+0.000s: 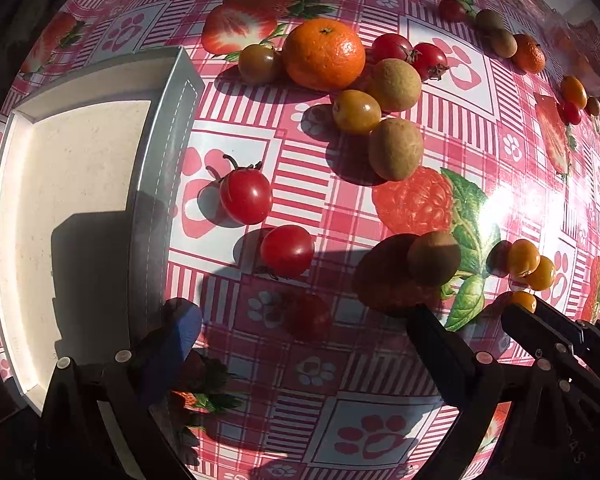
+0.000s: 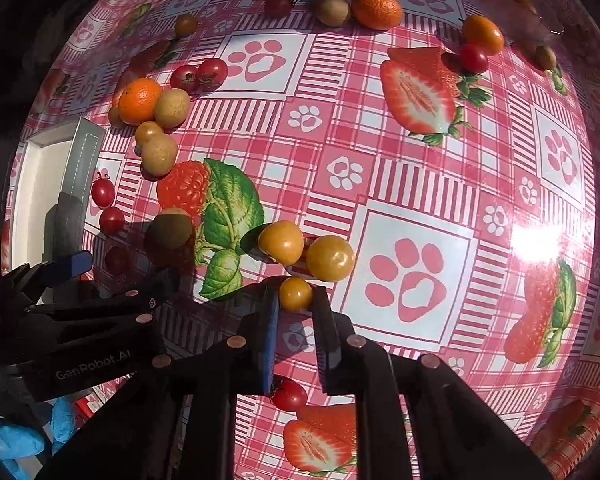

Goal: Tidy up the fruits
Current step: 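Grasp a red cherry tomato with the left gripper while the right grasps a yellow one, then carry both tomatoes over the white tray and open both grippers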

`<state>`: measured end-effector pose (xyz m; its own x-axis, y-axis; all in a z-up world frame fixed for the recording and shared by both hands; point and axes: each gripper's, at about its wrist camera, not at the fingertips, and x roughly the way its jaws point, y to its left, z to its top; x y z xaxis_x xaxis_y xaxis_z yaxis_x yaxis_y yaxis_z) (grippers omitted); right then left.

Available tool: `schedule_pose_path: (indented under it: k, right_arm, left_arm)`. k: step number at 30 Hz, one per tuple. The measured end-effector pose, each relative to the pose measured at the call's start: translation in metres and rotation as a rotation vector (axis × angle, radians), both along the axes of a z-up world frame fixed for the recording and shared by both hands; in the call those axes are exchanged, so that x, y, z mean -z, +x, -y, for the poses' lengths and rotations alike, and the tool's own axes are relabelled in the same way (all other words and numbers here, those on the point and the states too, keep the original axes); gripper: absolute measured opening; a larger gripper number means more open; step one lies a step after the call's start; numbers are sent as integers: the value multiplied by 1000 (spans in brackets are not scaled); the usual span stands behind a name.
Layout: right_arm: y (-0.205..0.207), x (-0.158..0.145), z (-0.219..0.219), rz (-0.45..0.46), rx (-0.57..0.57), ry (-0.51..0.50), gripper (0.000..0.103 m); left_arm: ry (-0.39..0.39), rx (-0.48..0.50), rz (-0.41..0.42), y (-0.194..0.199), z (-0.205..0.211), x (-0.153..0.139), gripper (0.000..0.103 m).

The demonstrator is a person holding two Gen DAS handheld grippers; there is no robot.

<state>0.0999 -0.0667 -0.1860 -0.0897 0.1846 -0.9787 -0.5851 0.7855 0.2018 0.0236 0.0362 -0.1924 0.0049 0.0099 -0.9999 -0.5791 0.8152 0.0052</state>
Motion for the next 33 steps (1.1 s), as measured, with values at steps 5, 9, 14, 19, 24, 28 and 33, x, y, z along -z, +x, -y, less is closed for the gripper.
schedule_pose_path:
  k: [5, 9, 14, 19, 24, 28, 33]
  right_arm:
    - [-5, 5, 11, -25, 27, 51, 18]
    - [-10, 0, 15, -35, 50, 70, 18]
    - [-9, -5, 19, -39, 76, 92, 18]
    - [-7, -13, 27, -45, 93, 116, 18]
    - [-11, -33, 36, -40, 79, 143, 18]
    - [-19, -46, 24, -28, 44, 153, 18]
    - [-33, -60, -12, -20, -19, 179, 18]
  left_arm:
    - [28, 4, 74, -1, -4, -13, 51]
    - [20, 46, 86, 0, 2, -16, 20]
    - [8, 79, 94, -3, 18, -23, 20]
    - [2, 93, 120, -29, 30, -49, 20]
    - [7, 114, 164, -37, 37, -76, 20]
    - [20, 108, 188, -52, 33, -98, 20]
    - [40, 43, 200, -76, -3, -110, 20]
